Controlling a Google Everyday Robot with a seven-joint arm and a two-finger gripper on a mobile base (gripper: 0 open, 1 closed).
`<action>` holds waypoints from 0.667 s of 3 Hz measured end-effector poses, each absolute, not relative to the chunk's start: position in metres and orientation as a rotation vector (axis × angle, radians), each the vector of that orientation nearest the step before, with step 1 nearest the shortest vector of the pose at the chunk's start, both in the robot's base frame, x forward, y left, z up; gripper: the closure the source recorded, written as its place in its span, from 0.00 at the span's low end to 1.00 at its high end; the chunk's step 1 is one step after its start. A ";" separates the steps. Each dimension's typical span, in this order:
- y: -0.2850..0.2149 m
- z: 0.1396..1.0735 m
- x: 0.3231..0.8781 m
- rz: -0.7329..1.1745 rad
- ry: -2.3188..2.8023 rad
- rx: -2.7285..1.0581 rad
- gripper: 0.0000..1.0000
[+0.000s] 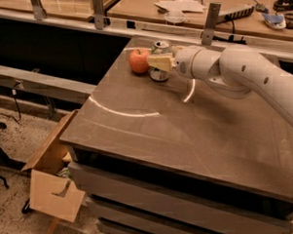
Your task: Move 7up can near apple
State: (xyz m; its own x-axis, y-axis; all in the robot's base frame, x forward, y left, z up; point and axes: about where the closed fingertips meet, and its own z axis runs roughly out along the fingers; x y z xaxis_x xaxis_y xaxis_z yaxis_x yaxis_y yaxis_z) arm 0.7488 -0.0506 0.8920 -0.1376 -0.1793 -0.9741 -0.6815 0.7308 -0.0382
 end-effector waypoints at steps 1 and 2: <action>-0.052 0.875 0.752 0.504 1.684 -0.710 0.13; -0.059 0.866 0.749 0.496 1.679 -0.726 0.00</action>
Offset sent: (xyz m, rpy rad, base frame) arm -0.0027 -0.0231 -0.0354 -0.0342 -0.0201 0.0198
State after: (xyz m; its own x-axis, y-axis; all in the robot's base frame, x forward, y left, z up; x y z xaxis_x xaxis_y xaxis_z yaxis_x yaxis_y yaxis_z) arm 0.7491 -0.0589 0.8665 -0.1250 -0.1995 -0.9719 -0.6953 0.7164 -0.0576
